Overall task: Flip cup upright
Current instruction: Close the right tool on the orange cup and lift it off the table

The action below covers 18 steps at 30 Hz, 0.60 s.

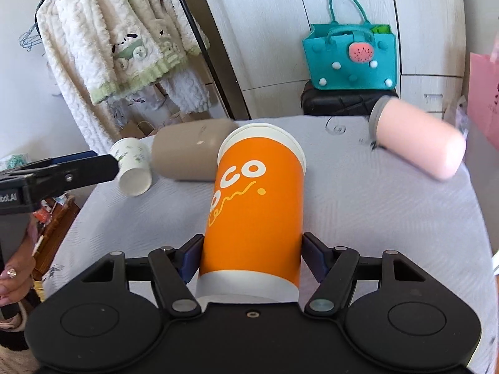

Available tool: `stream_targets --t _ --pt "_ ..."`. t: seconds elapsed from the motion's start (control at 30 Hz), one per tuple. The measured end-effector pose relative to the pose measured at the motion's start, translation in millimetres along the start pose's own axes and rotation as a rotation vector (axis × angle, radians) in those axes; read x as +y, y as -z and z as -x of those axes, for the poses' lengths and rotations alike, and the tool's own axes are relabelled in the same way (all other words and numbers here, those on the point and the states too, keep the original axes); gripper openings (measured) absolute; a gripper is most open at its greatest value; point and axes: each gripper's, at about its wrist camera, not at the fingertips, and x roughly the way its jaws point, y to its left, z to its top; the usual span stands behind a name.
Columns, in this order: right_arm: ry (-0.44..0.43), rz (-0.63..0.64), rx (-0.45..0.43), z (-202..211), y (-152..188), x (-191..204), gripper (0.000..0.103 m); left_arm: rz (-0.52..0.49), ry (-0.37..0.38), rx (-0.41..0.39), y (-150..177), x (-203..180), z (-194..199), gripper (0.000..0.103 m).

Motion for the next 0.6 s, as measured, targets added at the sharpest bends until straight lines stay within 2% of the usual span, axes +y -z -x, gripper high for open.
stream_targets --t 0.33,0.47,0.6 --pt "-0.069 -0.049 -0.082 14.6 37.2 33.1 0.072 0.035 0.065 0.023 16.4 16.4 27.9 0.103" --pt "-0.051 -0.040 -0.096 7.3 47.9 49.7 0.072 0.047 0.086 0.055 24.3 21.2 31.5 0.103" --pt "-0.029 -0.049 -0.134 6.0 55.8 66.8 0.072 0.079 0.139 0.082 32.0 28.5 32.2 0.103"
